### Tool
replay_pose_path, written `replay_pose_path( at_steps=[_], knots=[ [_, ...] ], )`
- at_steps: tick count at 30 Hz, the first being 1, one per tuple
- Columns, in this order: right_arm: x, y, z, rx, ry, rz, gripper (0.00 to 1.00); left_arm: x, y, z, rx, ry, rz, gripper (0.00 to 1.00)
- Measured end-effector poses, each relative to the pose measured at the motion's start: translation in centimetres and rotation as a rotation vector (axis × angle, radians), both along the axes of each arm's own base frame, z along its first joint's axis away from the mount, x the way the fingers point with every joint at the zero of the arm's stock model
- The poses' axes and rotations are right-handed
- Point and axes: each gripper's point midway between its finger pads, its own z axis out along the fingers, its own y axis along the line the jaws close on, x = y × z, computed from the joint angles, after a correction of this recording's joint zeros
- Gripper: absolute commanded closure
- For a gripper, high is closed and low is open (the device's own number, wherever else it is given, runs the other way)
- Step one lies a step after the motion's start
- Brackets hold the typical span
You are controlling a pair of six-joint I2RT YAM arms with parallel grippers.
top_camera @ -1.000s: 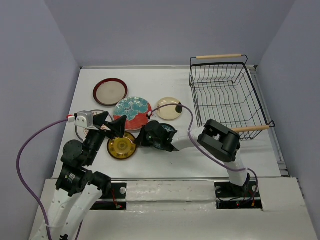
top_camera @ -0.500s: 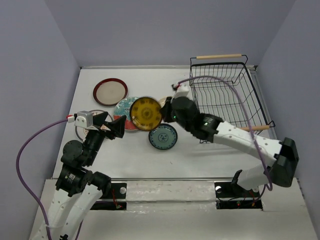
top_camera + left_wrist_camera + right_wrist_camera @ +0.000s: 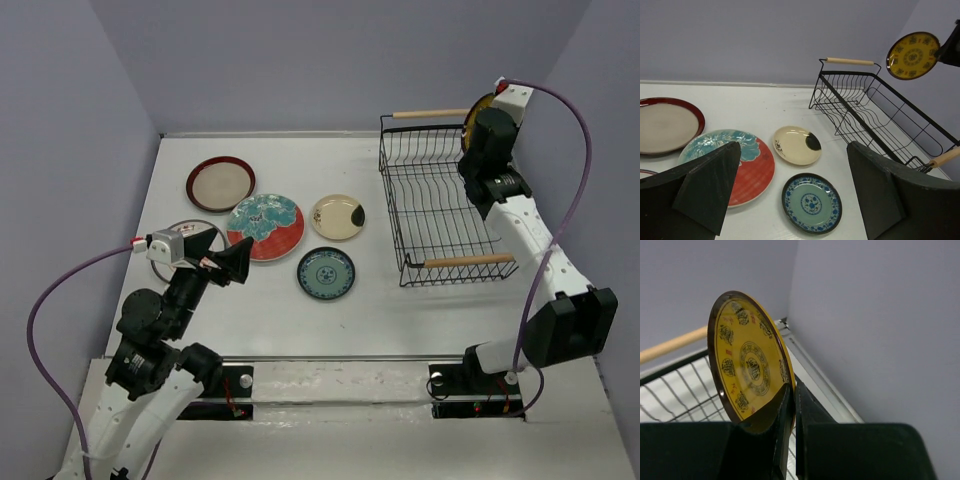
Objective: Load the plates into the dish rack
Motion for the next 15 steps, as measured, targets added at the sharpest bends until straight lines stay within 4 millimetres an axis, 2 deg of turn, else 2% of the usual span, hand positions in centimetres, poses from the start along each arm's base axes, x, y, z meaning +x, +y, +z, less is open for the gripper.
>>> replay_pose_path(
  at_steps=[1, 3, 9, 15],
  knots=[
    [0.7, -1.2, -0.9, -0.037, 0.037, -0.022, 0.93, -0.1, -0.1, 0.0, 0.001, -0.001, -0.006, 0.01],
    [1.9, -2.2, -2.5, -0.086, 0.100, -0.036, 0.93, -0.3, -0.4, 0.0, 0.001, -0.002, -0.018, 0.01],
    [4.8, -2.0, -7.0, -0.236, 0.275, 0.015, 0.93, -0.8, -0.8, -0.1, 0.006, 0.000, -0.047, 0.01],
    [6.1, -2.5, -12.9, -0.358, 0.465, 0.046, 0.93, -0.9, -1.1, -0.1, 0.005, 0.001, -0.060, 0.01]
  ],
)
